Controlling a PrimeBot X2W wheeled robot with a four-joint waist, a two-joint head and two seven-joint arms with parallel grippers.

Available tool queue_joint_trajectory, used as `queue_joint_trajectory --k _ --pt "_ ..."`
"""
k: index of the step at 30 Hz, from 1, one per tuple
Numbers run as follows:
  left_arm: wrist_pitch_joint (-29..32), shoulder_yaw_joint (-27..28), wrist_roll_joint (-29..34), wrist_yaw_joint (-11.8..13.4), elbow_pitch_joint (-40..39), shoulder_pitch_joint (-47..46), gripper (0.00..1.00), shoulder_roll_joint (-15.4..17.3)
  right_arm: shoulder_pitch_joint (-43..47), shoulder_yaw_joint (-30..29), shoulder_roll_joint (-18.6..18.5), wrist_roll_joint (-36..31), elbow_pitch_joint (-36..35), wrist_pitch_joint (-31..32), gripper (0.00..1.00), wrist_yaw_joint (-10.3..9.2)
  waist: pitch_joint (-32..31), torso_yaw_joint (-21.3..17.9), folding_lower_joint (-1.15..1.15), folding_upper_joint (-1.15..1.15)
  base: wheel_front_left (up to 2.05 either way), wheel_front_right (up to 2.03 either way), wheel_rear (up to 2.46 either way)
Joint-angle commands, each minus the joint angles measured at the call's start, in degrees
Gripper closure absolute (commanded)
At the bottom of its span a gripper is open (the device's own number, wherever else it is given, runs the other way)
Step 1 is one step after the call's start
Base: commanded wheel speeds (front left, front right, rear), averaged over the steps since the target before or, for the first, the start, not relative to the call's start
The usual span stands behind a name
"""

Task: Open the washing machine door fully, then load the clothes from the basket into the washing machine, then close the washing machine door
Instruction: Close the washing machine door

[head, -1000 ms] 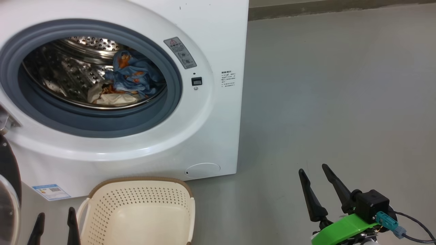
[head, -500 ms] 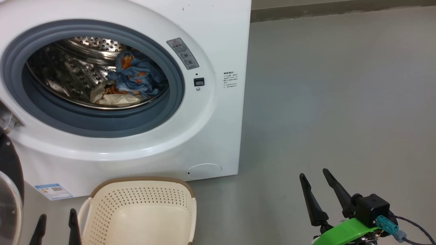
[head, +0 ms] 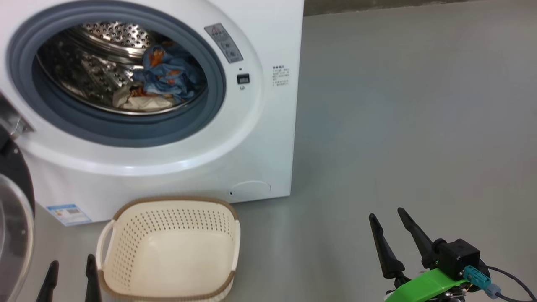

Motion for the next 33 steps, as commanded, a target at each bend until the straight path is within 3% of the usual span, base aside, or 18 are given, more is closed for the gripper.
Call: queue_joint_trajectory --k 1,13,33 --pt "-0.37 1.89 -0.08 0.20 -1.15 -2.24 0.00 0.41 -0.39 1.32 0.04 -0.54 -1.48 -0.28 0.00 0.09 0.05 -0.03 0.00 0.00 -2.13 2.13 0.00" --pt "-0.37 2.03 -0.29 -0.13 -1.16 -3.13 0.00 0.40 -0.89 0.95 0.04 -0.44 -1.35 -0.28 0.00 0.09 0.76 0.16 0.00 0.00 -1.34 1.34 0.00" --pt "-0.37 1.69 -0.40 -0.48 -0.90 -2.98 0.00 0.40 -0.67 0.60 0.04 -0.38 -1.17 -0.28 0.00 0.09 0.17 0.55 0.00 0.00 -0.05 0.05 0.00"
